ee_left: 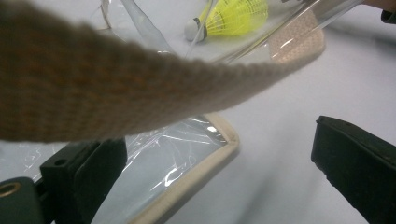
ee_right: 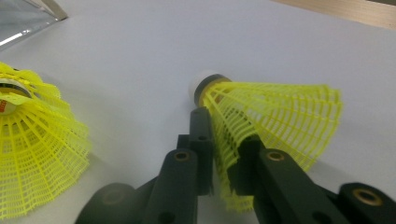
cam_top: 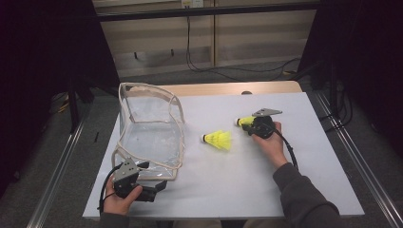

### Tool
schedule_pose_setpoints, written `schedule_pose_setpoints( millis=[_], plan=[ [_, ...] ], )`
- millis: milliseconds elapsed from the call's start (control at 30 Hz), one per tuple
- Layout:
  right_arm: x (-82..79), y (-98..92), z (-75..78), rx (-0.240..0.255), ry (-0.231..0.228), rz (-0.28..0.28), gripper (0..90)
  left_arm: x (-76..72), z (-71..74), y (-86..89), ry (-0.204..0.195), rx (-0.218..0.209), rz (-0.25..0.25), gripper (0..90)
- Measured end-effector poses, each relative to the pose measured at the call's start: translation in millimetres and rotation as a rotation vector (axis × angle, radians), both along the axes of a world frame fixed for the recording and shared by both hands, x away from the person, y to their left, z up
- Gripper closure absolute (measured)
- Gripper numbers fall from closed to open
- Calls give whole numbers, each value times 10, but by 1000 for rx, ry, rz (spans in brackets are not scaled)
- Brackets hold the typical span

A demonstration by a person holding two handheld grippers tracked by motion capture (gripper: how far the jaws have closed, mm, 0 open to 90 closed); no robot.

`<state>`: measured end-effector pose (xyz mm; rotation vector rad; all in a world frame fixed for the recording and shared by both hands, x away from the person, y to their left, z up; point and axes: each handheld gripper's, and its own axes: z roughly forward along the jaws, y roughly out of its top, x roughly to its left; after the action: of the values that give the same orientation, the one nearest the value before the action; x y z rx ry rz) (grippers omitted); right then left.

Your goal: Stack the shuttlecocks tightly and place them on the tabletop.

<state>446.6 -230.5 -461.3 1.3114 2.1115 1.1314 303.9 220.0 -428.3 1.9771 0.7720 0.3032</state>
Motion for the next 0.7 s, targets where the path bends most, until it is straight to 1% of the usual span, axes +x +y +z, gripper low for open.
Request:
schedule_pose_setpoints(
  millis=[100, 433, 500, 700],
  plan=[
    [-9, -12, 15, -1, -2, 6, 875, 0, 0, 0, 0, 1, 0, 35],
    [-93, -69, 112, 27, -8, 23, 881, 0, 0, 0, 0, 0, 2, 35],
    [-120, -76, 124, 19, -17, 26, 881, -2, 0, 0, 2, 0, 2, 35],
    [-194, -110, 128, 47, -17, 34, 881, -3, 0, -1, 2, 0, 2, 35]
  ],
)
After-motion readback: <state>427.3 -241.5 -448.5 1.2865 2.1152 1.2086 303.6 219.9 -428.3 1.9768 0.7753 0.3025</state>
